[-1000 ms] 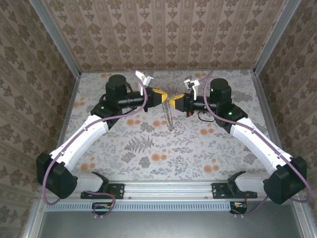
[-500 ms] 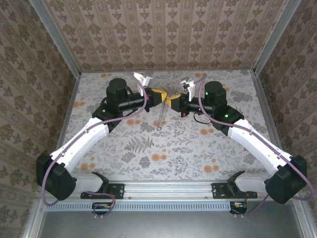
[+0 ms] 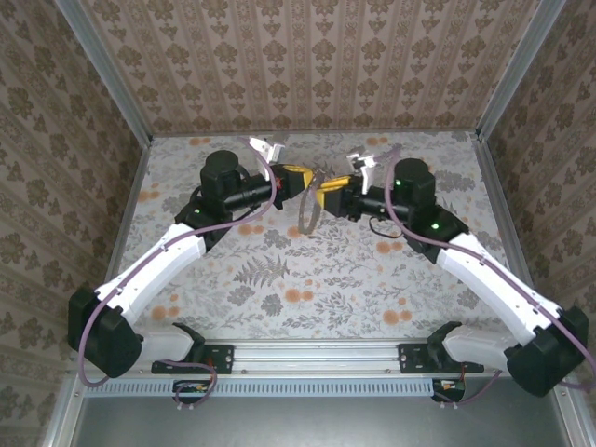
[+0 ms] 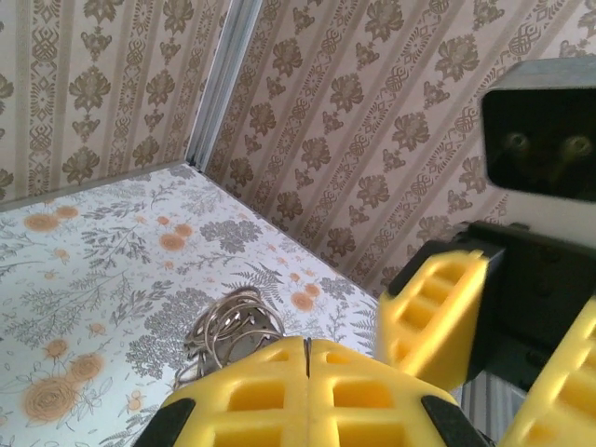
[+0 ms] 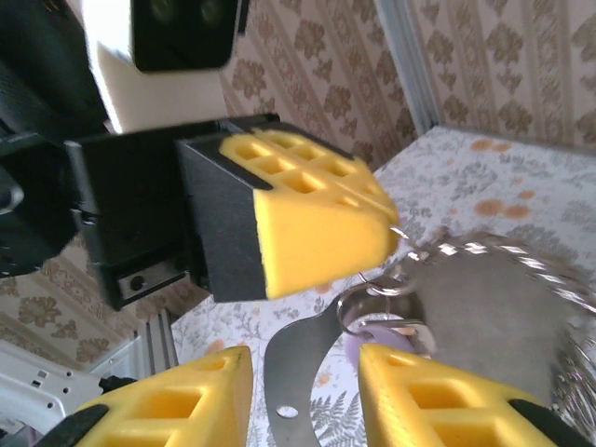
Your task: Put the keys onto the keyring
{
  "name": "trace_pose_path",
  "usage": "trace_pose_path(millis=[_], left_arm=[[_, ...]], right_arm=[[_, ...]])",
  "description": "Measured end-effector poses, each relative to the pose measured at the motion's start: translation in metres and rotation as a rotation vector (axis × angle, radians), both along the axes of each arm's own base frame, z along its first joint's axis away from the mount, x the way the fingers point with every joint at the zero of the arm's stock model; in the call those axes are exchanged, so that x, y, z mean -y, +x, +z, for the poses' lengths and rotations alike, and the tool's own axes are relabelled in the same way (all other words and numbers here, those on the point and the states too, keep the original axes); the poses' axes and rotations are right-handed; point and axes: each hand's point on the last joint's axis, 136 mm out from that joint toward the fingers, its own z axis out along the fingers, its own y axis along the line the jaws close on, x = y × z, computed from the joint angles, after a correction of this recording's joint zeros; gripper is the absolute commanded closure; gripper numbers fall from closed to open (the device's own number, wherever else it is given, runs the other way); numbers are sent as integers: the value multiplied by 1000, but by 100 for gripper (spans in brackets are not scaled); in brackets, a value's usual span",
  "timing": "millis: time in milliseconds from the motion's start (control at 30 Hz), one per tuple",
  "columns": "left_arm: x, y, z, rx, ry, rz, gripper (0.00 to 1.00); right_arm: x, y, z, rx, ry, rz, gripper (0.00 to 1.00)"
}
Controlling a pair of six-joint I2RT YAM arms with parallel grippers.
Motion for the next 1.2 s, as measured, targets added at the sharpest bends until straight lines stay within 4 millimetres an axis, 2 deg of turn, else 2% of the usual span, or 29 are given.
trace_pose_path(millis=[133, 267, 567, 767, 1200], left_arm=[[0, -2, 6, 19, -13, -11, 100], [1, -7, 12, 44, -30, -47, 100], [4, -20, 32, 113, -88, -120, 100], [3, -23, 45, 133, -133, -132, 100], [2, -26, 53, 134, -169, -144, 100]], right_arm=[[34, 1, 30, 57, 70, -85, 61], [44, 4, 46, 84, 117, -112, 62], [24, 21, 43, 27, 214, -3, 66], [17, 17, 48, 29, 282, 70, 66], [3, 4, 57, 47, 340, 155, 66]])
